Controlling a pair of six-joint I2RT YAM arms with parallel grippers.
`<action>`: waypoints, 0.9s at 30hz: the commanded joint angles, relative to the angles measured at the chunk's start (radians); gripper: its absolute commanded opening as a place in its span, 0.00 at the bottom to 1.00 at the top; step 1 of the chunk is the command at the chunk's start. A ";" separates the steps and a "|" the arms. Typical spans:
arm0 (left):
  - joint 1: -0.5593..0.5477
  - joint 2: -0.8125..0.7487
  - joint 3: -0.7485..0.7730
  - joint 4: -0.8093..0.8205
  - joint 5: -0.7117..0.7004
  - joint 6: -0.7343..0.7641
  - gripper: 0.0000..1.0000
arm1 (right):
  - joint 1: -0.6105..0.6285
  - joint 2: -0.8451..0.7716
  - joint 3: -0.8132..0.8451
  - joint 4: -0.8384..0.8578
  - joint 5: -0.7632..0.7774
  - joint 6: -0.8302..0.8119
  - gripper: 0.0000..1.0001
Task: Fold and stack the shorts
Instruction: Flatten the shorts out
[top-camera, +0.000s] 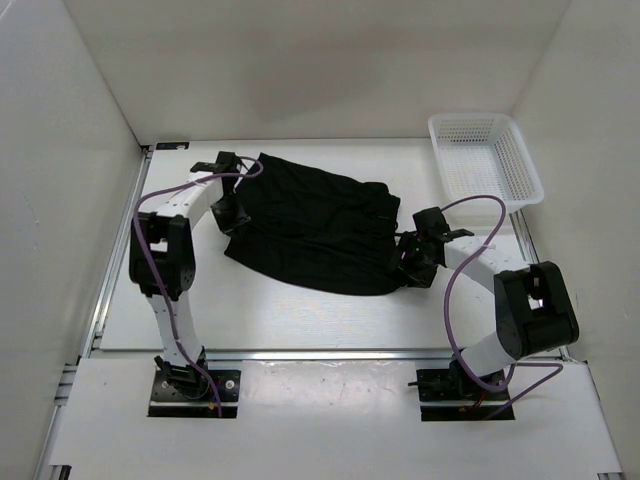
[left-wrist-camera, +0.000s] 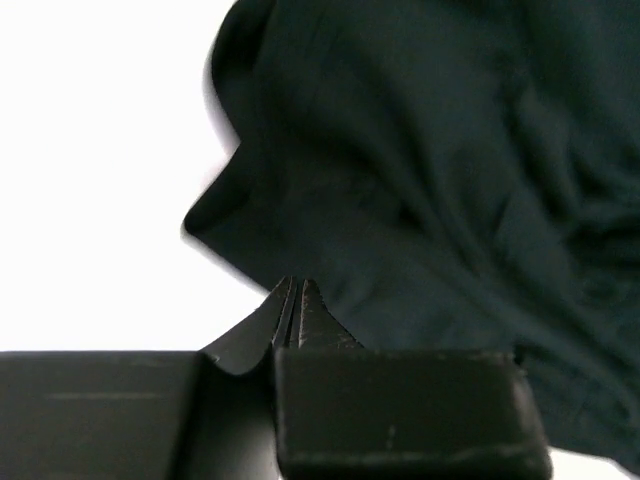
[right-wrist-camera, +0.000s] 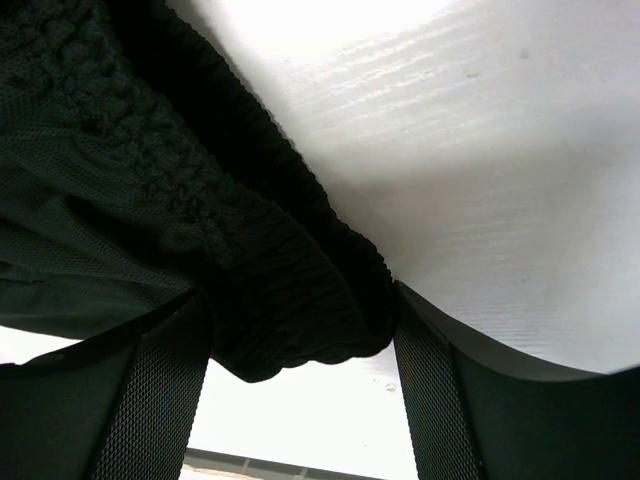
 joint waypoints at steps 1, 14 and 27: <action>-0.001 -0.206 -0.070 -0.008 -0.001 -0.011 0.11 | -0.003 -0.033 -0.019 -0.031 0.033 -0.030 0.73; -0.063 -0.383 -0.274 0.030 0.057 -0.029 0.26 | 0.006 -0.110 -0.080 -0.077 0.064 -0.048 0.91; -0.138 0.000 -0.004 0.030 -0.077 -0.051 0.45 | 0.006 -0.100 -0.062 -0.077 0.064 -0.057 0.97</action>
